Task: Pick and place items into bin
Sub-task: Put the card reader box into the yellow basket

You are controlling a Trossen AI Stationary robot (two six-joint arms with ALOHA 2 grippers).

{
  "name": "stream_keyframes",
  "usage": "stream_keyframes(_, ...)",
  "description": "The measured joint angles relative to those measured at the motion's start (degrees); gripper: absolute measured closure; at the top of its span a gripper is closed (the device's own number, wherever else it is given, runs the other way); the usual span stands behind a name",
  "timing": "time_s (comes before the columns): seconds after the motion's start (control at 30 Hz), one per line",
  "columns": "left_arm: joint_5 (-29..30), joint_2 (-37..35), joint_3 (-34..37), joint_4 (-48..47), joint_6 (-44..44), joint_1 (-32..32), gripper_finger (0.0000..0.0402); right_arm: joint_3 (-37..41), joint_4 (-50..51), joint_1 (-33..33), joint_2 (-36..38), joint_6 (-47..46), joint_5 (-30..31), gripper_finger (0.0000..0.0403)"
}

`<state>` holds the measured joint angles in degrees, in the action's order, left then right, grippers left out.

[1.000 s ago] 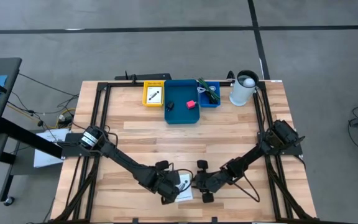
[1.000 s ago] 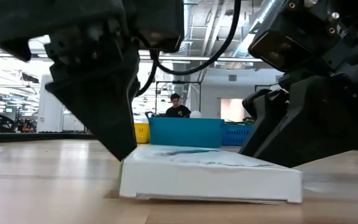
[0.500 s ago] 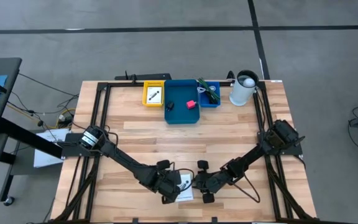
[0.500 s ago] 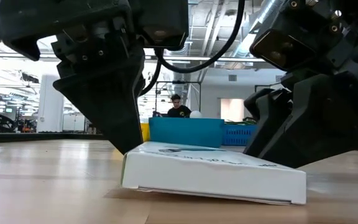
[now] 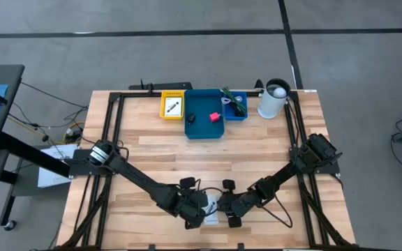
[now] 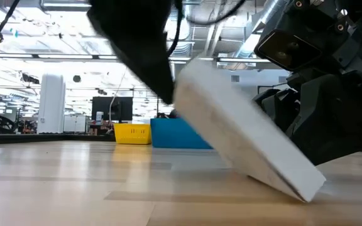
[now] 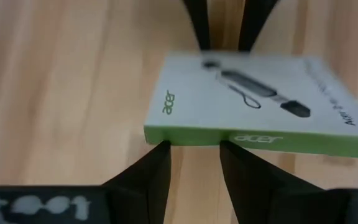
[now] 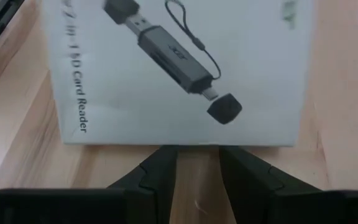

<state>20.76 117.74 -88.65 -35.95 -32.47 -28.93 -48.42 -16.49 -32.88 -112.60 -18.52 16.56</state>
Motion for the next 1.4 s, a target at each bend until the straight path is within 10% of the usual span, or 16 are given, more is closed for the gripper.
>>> stream_keyframes(1.07, -1.1, 0.5, 5.4, 10.0, 2.0, 0.7, 0.0272, -1.6, -1.0, 0.0, -0.3, 2.2, -0.2, 0.0285)
stream_keyframes(1.4, -1.9, 0.4, 6.0, -2.0, -8.5, -2.6, 0.0272, -2.1, 1.9, 0.0, -0.2, 0.5, -0.2, 0.0285)
